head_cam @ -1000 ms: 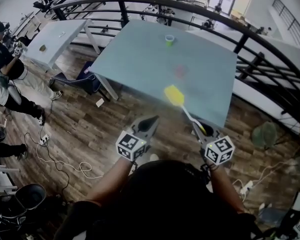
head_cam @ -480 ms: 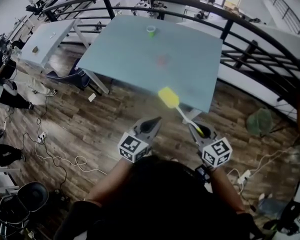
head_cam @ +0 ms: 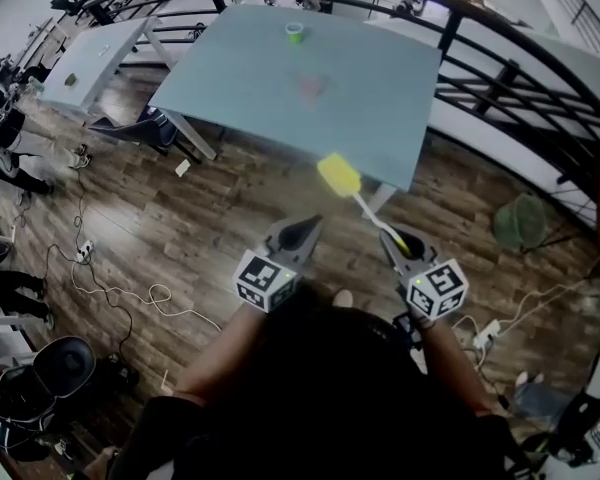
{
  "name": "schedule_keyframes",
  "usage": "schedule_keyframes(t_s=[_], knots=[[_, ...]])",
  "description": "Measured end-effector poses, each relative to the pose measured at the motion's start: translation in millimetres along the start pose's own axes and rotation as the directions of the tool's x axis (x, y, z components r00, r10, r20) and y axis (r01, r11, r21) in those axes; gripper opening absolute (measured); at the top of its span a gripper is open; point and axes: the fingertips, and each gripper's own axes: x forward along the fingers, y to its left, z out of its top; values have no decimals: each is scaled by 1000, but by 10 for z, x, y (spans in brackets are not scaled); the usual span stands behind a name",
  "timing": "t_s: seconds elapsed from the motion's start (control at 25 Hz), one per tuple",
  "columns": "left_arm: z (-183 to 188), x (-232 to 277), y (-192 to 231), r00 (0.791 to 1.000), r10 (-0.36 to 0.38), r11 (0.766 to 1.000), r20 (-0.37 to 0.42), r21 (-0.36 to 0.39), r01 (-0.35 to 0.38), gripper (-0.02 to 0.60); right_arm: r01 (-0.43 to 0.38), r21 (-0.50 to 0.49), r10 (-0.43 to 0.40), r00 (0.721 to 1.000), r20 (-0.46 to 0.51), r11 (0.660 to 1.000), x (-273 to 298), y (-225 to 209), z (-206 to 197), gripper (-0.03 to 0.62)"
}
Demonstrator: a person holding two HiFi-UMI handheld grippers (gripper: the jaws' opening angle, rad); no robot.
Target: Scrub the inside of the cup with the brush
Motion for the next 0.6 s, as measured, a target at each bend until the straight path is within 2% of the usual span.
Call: schedule_keyframes(t_s=[0.12,0.6], knots=[[-21,-22,-61,1000,7,1000,0,-27,-7,-2,-6,-12,6,1000,3,1000,-51,-1,0,40],[-23,20,-223,1000,17,1000,15,-15,-17,-2,-34,-30,35,999,12,999,-136,-96,-27,40]])
